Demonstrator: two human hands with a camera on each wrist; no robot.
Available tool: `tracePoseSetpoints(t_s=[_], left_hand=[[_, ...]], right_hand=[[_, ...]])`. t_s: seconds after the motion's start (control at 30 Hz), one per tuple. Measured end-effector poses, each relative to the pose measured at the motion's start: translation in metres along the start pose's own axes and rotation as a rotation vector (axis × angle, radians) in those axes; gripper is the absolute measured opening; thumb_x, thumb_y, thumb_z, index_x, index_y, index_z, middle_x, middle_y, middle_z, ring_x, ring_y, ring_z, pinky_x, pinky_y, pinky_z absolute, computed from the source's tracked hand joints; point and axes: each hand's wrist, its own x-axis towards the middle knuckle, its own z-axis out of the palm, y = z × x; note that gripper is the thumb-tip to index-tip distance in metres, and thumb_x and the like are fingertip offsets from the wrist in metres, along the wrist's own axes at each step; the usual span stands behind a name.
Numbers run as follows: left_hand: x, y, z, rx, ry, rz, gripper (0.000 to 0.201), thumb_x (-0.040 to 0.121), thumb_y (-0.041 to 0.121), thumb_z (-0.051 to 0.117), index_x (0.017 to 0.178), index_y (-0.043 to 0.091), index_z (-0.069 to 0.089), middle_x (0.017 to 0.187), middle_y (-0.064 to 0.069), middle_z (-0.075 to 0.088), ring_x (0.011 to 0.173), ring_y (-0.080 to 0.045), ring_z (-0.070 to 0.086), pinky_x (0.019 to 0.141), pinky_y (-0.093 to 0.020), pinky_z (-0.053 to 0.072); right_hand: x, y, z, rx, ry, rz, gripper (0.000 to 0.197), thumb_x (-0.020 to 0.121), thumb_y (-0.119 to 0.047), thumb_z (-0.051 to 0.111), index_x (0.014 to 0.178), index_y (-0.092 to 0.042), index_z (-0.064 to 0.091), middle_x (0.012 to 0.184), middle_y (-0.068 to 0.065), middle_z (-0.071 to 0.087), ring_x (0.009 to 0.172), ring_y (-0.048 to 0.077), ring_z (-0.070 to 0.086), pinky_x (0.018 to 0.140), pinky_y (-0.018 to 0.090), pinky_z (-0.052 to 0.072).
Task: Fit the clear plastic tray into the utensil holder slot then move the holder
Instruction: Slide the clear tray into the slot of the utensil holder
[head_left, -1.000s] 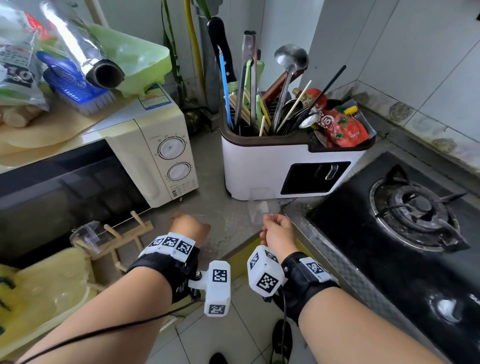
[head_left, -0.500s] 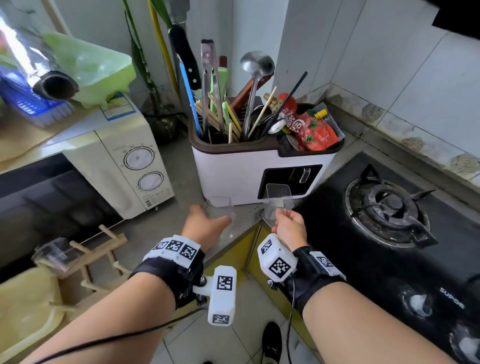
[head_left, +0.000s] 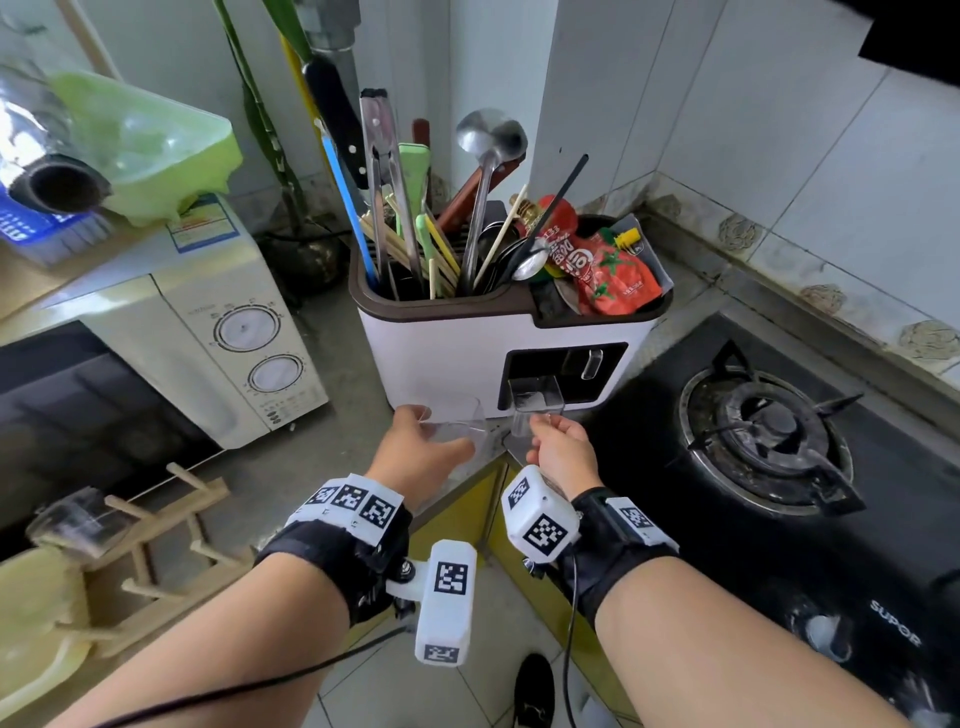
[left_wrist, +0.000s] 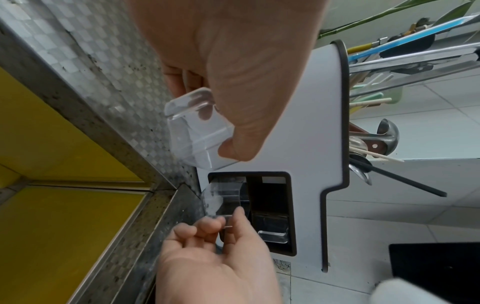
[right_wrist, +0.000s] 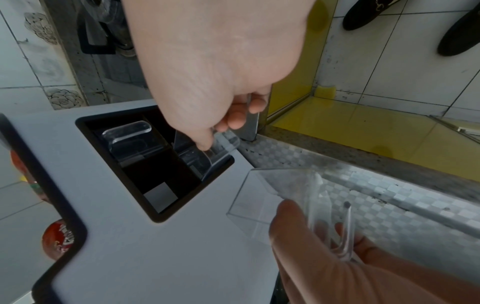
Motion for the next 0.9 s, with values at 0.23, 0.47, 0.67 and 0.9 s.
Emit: tracePoseSetpoints(t_s=[0.23,0.47,0.67,0.9], left_hand=[[-0.003,0.006,0.001,0.021,0.003,-0.008,0.074,0.077,0.024,0.07,0.142,0.014,0.034,0.133,-0.003,0.053,0.105,-0.016,0.055,0.08,-0.026,0.05],[-0.005,0.011,0.001,0.031,0.012,-0.012,0.075,0.077,0.027,0.07,0.142,0.015,0.035,0.133,-0.003,0.053,0.11,-0.017,0.055,0.084,-0.027,0.049],[-0.006,0.015,0.005,0.057,-0.004,-0.006,0.073,0.078,0.027,0.069,0.142,0.015,0.035,0.133,-0.003,0.053,0.112,-0.019,0.056,0.092,-0.033,0.05],[-0.009,0.016,0.019,0.084,-0.046,0.046,0.079,0.077,0.026,0.072,0.143,0.014,0.032,0.137,-0.004,0.052,0.117,-0.019,0.055,0.092,-0.031,0.049]], right_hand=[[0.011,-0.01,0.001,-0.021,-0.016,0.048,0.01,0.094,-0.017,0.053,0.099,-0.009,0.055,0.069,0.002,0.049,0.048,0.013,0.045,0.034,0.012,0.036],[0.023,-0.017,0.009,0.075,-0.07,0.125,0.016,0.093,-0.018,0.055,0.08,-0.01,0.058,0.076,0.003,0.06,0.056,0.016,0.054,0.059,0.031,0.046],[0.024,-0.014,0.003,0.044,-0.108,0.145,0.016,0.091,-0.027,0.058,0.084,-0.013,0.063,0.092,0.001,0.067,0.063,0.015,0.059,0.067,0.034,0.049],[0.004,0.006,-0.006,-0.163,-0.376,0.199,0.072,0.04,-0.066,0.084,0.091,-0.016,0.074,0.096,0.014,0.074,0.091,0.035,0.068,0.095,0.052,0.05]])
